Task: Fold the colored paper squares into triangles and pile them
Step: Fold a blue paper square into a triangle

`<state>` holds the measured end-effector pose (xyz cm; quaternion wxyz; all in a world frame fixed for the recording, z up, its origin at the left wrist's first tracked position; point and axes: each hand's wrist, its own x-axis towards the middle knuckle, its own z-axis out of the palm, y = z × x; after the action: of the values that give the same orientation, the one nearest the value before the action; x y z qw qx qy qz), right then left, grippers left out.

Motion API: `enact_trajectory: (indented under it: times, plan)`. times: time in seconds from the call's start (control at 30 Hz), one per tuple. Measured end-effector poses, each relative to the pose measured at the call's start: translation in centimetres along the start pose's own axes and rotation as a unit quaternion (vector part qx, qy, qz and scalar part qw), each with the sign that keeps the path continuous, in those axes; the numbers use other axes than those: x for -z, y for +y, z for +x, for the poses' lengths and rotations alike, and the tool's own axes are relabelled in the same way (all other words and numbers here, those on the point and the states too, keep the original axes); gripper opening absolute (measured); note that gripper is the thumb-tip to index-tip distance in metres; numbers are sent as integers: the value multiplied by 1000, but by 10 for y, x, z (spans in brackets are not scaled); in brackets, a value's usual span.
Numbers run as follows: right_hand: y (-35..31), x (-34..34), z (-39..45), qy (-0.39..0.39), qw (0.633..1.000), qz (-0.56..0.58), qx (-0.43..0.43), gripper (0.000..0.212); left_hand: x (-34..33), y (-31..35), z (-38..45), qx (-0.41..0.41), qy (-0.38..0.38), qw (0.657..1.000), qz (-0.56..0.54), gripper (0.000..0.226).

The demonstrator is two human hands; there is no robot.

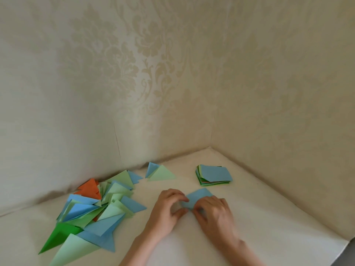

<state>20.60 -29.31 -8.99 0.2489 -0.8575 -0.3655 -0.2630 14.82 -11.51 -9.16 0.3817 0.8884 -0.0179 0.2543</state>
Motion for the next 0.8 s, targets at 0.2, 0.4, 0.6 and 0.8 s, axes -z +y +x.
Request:
enact_trajectory:
  times: [0.2, 0.4, 0.6, 0.8]
  plan:
    - [-1, -1, -5, -33, 998, 44, -42, 14, -5, 0, 0, -30, -20, 998, 52, 13]
    - [2, -3, 0, -52, 989, 103, -92, 10, -8, 1, 5, -4, 12, 998, 59, 6]
    - [4, -10, 1, -37, 989, 101, -99, 20, -11, 6, 9, 23, 11, 996, 84, 13]
    - [6, -11, 1, -42, 983, 125, -125, 24, -11, 8, 11, 57, 11, 994, 90, 15]
